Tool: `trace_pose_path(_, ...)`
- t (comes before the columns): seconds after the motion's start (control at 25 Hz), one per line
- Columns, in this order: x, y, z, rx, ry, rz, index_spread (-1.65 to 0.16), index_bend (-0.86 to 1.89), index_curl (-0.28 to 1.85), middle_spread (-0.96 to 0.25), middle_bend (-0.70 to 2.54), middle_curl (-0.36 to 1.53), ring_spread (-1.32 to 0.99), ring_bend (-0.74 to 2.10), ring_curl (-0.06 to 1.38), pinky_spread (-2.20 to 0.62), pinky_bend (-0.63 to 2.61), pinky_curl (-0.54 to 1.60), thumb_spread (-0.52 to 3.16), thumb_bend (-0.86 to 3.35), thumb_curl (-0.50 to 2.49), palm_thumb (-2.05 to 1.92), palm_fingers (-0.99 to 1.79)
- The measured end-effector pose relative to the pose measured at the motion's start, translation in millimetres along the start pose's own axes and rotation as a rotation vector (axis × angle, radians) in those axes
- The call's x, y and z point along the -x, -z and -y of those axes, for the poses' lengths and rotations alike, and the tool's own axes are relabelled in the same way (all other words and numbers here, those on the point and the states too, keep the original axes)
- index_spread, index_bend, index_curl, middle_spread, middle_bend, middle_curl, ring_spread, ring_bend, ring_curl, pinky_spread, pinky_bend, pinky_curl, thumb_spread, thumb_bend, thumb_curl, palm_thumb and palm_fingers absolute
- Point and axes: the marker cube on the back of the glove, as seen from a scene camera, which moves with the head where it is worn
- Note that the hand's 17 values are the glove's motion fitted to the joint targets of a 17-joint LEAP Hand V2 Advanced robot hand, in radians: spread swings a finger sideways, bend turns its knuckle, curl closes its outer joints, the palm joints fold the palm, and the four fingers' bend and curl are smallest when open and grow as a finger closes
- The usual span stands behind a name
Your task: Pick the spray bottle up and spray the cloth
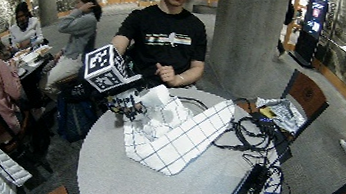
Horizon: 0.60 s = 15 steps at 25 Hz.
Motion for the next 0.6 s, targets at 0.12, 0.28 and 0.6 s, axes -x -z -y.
trace_pose_path(0.12,1.9,-1.5,-2.2,0.018,0.0,-0.019,-0.18,0.14,0.4,-0.05,0.27,0.47,-0.03,0.44,0.38,-0.01,0.37,0.37,0.59,-0.03,0.65,0.95,1.14)
trace_pose_path(0.28,4.8,-0.1,-3.6,0.024,-0.001,-0.036,-0.18,0.14,0.4,-0.05,0.27,0.48,-0.03,0.44,0.38,-0.01,0.37,0.37,0.59,-0.03,0.65,0.95,1.14)
trace_pose_path(0.6,6.3,0.0,-3.7,0.037,-0.014,-0.061,-0.18,0.13,0.4,-0.05,0.26,0.48,-0.03,0.45,0.38,-0.02,0.38,0.37,0.59,-0.03,0.65,0.95,1.14)
